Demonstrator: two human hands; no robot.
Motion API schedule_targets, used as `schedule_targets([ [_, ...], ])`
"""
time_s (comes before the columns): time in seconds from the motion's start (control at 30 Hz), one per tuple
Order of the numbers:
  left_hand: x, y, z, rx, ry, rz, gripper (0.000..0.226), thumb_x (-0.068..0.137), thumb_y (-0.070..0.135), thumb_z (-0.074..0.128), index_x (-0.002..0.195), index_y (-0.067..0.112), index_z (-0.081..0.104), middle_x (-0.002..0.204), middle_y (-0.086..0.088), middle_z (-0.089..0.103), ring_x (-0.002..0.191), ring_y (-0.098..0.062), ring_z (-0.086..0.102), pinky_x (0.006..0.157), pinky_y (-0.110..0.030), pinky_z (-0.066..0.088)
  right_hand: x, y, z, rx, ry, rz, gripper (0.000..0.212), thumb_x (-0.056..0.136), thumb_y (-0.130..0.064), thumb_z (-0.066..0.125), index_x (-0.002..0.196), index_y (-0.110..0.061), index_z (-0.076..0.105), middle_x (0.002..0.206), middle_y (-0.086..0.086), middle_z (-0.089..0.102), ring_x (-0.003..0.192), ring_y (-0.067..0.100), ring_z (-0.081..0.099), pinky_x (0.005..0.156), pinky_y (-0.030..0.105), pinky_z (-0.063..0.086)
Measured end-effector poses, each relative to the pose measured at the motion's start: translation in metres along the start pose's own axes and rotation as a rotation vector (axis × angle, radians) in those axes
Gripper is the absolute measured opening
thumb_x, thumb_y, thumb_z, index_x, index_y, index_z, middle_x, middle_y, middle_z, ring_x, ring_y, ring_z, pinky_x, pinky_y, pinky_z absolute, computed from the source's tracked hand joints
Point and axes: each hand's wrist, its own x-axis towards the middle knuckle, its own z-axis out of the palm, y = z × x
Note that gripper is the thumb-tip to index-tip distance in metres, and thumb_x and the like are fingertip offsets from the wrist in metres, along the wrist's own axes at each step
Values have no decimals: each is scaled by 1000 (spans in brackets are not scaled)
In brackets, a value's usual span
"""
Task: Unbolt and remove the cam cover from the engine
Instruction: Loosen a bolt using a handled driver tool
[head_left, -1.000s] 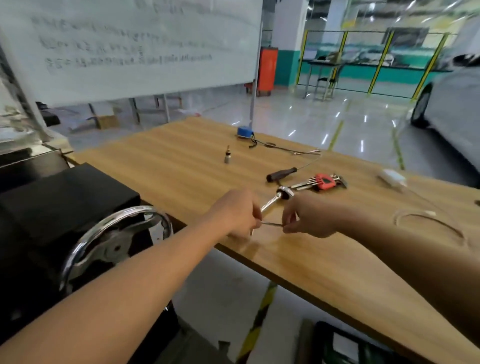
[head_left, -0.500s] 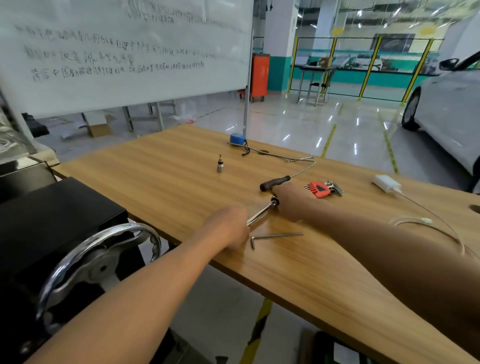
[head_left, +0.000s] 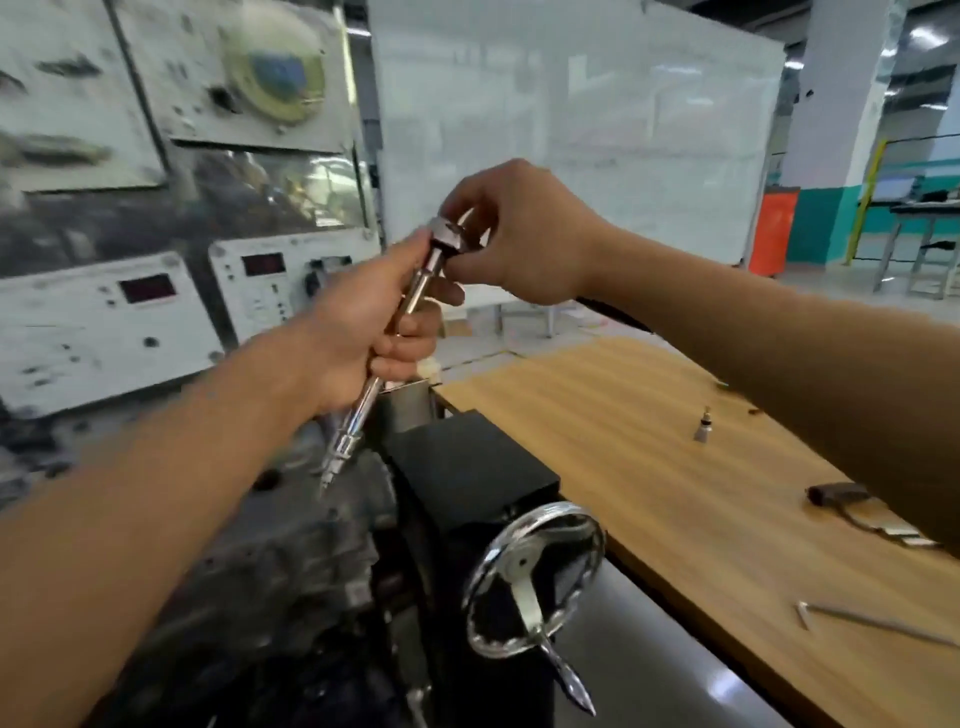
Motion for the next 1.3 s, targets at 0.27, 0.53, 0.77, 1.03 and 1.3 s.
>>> schedule_targets([
  [0.27, -134, 42, -164, 48, 547, 106, 72, 88, 81, 36, 44, 23, 31, 41, 5, 19, 34, -11, 15, 36, -18, 14, 97, -201, 91, 240, -279, -384, 24, 88, -32, 64, 97, -10, 66, 78, 1, 68, 60, 10, 60, 57, 25, 52],
  [0.53, -178, 11, -232, -63, 756, 267, 50, 91, 47, 38, 50, 19, 33, 42, 4, 22, 37, -14, 14, 38, -21, 12, 114, -227, 141, -114, -99, -527, 49, 85, -70, 50, 85, -25, 69, 66, -5, 59, 58, 11, 53, 51, 27, 33],
  [0.77, -156, -19, -235, -161, 762, 313, 48, 94, 44, 35, 54, 19, 28, 44, 5, 19, 40, -14, 12, 40, -23, 10, 111, -216, 152, -203, 0, -458, 64, 82, -79, 50, 61, -19, 56, 54, -3, 51, 50, 15, 47, 48, 26, 27],
  [1.03, -158, -36, -236, -162, 779, 283, 50, 92, 48, 36, 52, 21, 28, 42, 6, 20, 39, -14, 12, 38, -21, 13, 101, -209, 164, -200, -51, -457, 68, 80, -82, 45, 63, -17, 59, 60, 2, 55, 54, 21, 52, 50, 26, 33],
  [1.3, -164, -39, -231, -178, 789, 271, 49, 93, 47, 36, 53, 20, 26, 44, 5, 18, 40, -14, 11, 38, -20, 12, 92, -217, 160, -191, -86, -461, 66, 83, -78, 49, 60, -16, 55, 61, 0, 52, 57, 22, 54, 53, 28, 39],
])
